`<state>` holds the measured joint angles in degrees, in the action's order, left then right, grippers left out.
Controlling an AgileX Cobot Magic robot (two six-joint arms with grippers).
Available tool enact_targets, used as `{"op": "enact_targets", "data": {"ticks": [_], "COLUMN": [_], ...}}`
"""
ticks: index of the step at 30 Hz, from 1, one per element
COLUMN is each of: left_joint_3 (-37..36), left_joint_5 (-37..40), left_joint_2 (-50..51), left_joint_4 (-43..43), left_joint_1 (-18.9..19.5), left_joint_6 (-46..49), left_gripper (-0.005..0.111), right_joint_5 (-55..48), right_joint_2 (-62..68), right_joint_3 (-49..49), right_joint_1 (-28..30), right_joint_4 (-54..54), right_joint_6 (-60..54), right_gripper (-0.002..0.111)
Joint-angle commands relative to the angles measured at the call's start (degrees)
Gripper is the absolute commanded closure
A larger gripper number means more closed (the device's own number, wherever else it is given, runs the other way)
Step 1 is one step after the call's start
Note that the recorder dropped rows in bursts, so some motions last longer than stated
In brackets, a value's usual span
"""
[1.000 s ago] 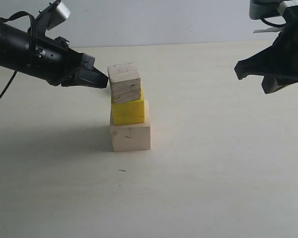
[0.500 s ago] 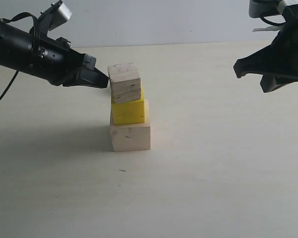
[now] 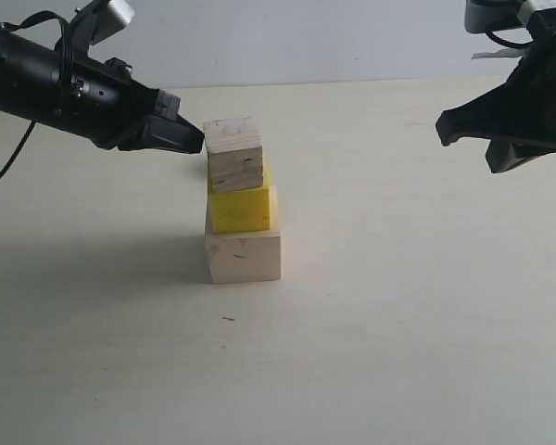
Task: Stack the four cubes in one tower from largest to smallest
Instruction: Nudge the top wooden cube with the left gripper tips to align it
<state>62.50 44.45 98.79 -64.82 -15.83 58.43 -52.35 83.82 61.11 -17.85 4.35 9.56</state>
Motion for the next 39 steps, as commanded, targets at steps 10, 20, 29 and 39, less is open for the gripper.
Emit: {"op": "enact_targets", "data": {"ticks": [10, 20, 29, 39], "left_joint_3": [0.3, 0.3, 3.0, 3.2], "left_joint_5": [0.1, 0.0, 1.3, 0.1], "left_joint_2": [-0.1, -0.1, 2.6, 2.6], "left_joint_4": [-0.2, -0.8, -0.8, -0.2], "left_joint_1": [-0.2, -0.2, -0.2, -0.2], "left_joint_6": [1.2, 1.1, 1.1, 1.1], "left_gripper": [0.107, 0.107, 0.107, 0.107], "right_joint_5": [0.8, 0.9, 0.9, 1.3], "right_joint_2": [-0.5, -0.5, -0.5, -0.5], "right_joint_3": [-0.1, -0.1, -0.1, -0.1], "right_joint_1": [0.3, 0.3, 0.3, 0.3], "right_joint_4": [0.1, 0.1, 0.1, 0.1], "right_joint_6": [0.0, 0.0, 0.0, 0.1], "right_gripper": [0.108, 0.108, 0.108, 0.108]}}
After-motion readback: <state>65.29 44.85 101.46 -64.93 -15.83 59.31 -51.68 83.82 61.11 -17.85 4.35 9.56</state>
